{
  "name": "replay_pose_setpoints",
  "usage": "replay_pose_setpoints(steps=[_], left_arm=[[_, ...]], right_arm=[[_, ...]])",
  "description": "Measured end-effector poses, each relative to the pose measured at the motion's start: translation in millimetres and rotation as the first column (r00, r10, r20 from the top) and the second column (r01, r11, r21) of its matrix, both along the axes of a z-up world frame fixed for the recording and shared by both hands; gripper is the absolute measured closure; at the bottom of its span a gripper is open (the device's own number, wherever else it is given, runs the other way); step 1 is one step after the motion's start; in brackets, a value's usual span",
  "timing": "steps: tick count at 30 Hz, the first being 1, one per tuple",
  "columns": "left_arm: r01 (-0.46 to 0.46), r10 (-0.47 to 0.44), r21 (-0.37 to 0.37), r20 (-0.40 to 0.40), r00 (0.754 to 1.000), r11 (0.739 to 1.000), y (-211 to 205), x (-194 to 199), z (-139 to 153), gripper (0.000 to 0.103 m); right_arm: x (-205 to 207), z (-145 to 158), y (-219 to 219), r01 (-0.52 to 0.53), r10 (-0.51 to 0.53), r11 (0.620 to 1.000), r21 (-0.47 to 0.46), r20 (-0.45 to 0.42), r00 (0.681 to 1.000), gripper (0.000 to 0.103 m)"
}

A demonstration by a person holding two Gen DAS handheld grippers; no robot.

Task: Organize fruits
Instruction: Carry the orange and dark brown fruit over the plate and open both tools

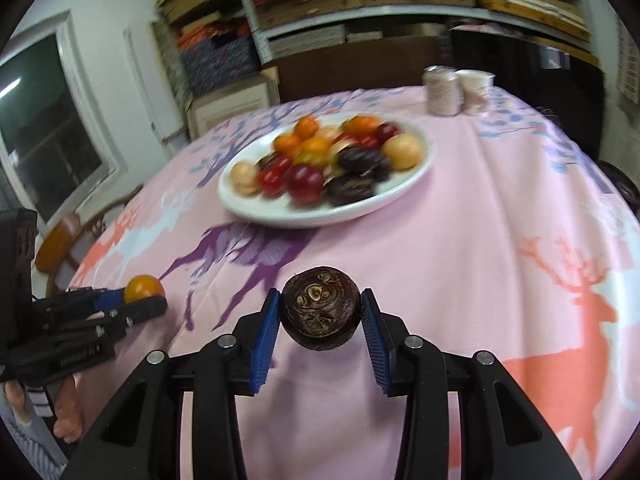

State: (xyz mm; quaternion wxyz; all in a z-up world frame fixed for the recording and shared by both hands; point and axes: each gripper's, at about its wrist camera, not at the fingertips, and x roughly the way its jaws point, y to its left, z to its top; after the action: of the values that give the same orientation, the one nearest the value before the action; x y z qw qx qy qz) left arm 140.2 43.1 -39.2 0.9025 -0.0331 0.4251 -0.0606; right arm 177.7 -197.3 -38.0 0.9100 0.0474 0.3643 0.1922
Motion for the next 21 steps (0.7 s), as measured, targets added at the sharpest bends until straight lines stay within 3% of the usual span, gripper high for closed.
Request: replay_pose_setpoints(steps=[5, 10, 15, 21], left_arm=[[-0.009, 0.008, 0.019, 0.076, 0.997, 1.0, -11, 44, 40, 0.066], [-0.011, 0.012, -0.01, 0.106, 0.994, 1.0, -20, 97, 63, 0.066], [-0.035, 0.034, 0.01, 0.104, 0.994, 0.999, -28, 150, 60, 0.066], [-0.041, 0.041, 0.009, 0.058, 0.997, 0.999, -29, 199, 36, 0.066]], right_arm=[[28, 32, -18, 0.044, -0.045, 0.999, 0.022, 0.061, 0.997, 0.062], [76, 55, -8, 0.046, -0.048, 0.999, 0.02, 0.093, 0.995, 0.062], [130, 57, 15, 0.031, -0.032, 0.999, 0.01, 0.08, 0.996, 0.062], [176, 37, 33, 0.034, -0.035, 0.999, 0.009, 0.04, 0.999, 0.062]])
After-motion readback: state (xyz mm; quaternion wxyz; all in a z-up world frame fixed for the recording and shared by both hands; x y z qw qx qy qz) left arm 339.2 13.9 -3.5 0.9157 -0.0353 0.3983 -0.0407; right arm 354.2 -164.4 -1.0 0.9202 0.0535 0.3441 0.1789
